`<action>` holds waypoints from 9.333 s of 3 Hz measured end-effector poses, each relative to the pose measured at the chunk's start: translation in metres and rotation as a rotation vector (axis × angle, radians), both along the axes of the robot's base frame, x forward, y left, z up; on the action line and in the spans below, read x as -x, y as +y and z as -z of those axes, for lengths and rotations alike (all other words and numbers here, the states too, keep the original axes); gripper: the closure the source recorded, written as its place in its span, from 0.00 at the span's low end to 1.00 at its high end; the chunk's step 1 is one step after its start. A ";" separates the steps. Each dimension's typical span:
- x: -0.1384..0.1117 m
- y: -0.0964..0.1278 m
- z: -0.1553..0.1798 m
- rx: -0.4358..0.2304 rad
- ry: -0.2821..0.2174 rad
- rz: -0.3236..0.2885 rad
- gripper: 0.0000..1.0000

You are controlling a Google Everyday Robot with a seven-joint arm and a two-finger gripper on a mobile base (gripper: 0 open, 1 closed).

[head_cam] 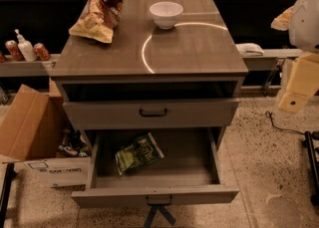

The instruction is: Pick green jalapeno chip bag from middle drawer and place on counter

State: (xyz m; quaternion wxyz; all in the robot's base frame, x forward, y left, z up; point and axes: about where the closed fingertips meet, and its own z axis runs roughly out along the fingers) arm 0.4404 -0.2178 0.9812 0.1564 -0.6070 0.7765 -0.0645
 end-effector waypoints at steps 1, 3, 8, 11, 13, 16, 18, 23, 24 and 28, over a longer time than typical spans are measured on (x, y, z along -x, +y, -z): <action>0.000 0.000 0.000 0.000 0.000 0.000 0.00; 0.002 0.037 0.054 -0.173 0.028 -0.102 0.00; 0.003 0.143 0.229 -0.484 0.253 -0.123 0.00; -0.011 0.181 0.318 -0.586 0.292 -0.104 0.00; -0.042 0.189 0.410 -0.647 0.256 -0.094 0.00; -0.062 0.214 0.469 -0.755 0.251 -0.046 0.00; -0.080 0.218 0.498 -0.827 0.200 -0.062 0.00; -0.166 0.293 0.546 -0.815 0.087 -0.166 0.00; -0.160 0.313 0.551 -0.755 0.023 -0.138 0.00; -0.172 0.341 0.591 -0.704 0.014 -0.079 0.00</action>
Offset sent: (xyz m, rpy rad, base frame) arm -0.0006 0.0245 -0.0422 0.1621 0.0150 0.0739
